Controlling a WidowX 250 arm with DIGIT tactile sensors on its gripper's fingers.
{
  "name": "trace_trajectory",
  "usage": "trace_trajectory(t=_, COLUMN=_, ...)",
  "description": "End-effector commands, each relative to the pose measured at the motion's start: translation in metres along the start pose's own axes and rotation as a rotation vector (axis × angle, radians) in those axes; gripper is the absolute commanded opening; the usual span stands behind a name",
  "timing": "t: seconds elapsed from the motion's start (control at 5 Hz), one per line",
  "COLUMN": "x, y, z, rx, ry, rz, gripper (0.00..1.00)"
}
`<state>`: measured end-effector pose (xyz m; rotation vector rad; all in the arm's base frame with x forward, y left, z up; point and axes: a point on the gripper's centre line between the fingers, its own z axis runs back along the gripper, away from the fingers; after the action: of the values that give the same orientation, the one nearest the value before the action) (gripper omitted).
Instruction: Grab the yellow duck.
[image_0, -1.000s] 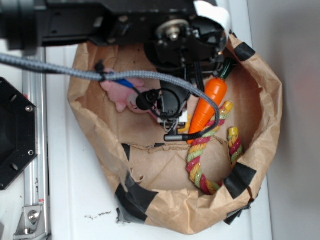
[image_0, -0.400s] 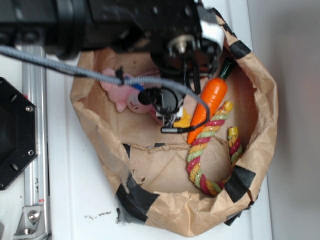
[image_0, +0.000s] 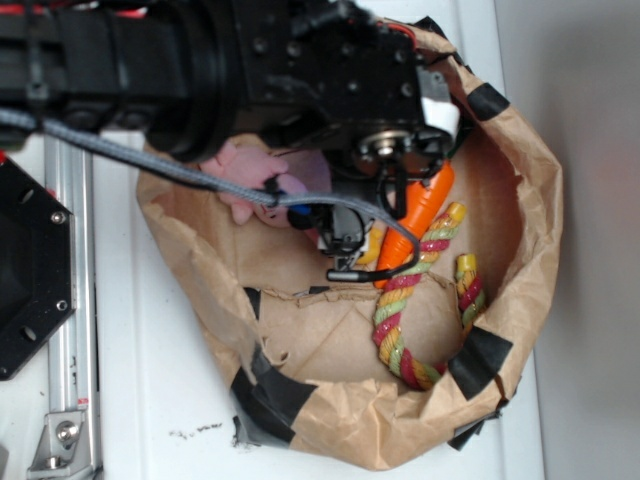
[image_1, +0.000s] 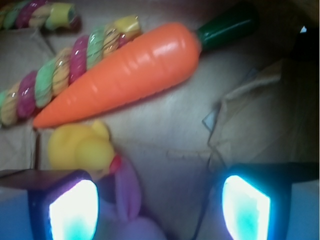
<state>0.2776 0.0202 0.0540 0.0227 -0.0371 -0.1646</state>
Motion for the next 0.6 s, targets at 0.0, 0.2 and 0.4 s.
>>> trace_trajectory(t=0.0, x=0.0129, y=-0.0006, z=0.0093, rx=0.013, ry=-0.045, rz=-0.011, gripper=1.00)
trace_trajectory(t=0.2, x=0.0133, y=-0.0021, z=0.0104, rx=0.021, ry=-0.045, rz=-0.002, gripper=1.00)
trace_trajectory(t=0.4, x=0.0140, y=-0.0029, z=0.0077, rx=0.021, ry=-0.049, rz=-0.009, gripper=1.00)
